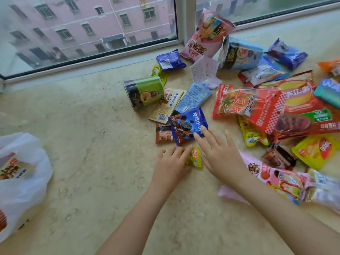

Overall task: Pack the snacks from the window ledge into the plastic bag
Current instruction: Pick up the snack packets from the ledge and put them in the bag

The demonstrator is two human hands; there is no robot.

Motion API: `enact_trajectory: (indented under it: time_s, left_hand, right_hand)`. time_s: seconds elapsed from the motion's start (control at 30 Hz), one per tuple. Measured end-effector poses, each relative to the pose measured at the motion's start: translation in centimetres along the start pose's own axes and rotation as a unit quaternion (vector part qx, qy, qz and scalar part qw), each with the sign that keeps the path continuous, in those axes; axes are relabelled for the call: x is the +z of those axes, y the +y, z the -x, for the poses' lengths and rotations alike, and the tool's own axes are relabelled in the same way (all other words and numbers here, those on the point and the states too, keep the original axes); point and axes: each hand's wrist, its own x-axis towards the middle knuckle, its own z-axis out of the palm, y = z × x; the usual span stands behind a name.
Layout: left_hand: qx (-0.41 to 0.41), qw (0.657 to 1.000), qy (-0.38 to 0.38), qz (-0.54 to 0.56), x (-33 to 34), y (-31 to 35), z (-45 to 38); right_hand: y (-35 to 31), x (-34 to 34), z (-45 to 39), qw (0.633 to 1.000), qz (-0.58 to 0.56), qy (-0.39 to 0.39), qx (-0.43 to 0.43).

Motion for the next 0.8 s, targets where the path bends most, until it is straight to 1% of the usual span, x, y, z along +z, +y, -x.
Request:
enact_trajectory:
  time_s: [0.17, 0.27, 0.33, 0.47, 0.57, 0.7, 0.8]
  left_hand:
    - [-0.048, 0.996, 0.064, -0.033, -1.0, -1.8, 0.8]
    - [-0.079, 0.993, 0.083, -0.042, -1.7, -4.1, 1.7]
    - [-0.095, 0.990, 0.089, -0.050, -2.1, -5.5, 2.0]
    - [-0.116, 0.989, 0.083, -0.047, -2.5, -7.1, 1.1]
    - [-0.124, 0.989, 0.077, -0.030, -2.5, -6.9, -0.3]
    - [-0.144, 0.987, 0.067, 0.015, -1.7, -6.4, -2.6]
    - [-0.100, 0.993, 0.045, 0.041, -0.9, -5.7, -4.2]
  right_hand:
    - [1.3, 0.1, -5.0, 0.999, 0.012, -0.019, -0.038]
    - [1.4, -0.1, -7.5, 0.996, 0.029, -0.061, -0.065]
    - [1.4, 0.0, -8.3, 0.993, 0.044, -0.064, -0.090]
    - [1.3, -0.2, -8.7, 0.990, 0.044, -0.046, -0.122]
    - [1.9, 0.2, -8.1, 0.991, 0.023, -0.023, -0.127]
    - [2.9, -0.2, -6.1, 0.995, 0.009, 0.040, -0.092]
    - [4.1, -0.8, -4.4, 0.997, -0.002, 0.057, -0.050]
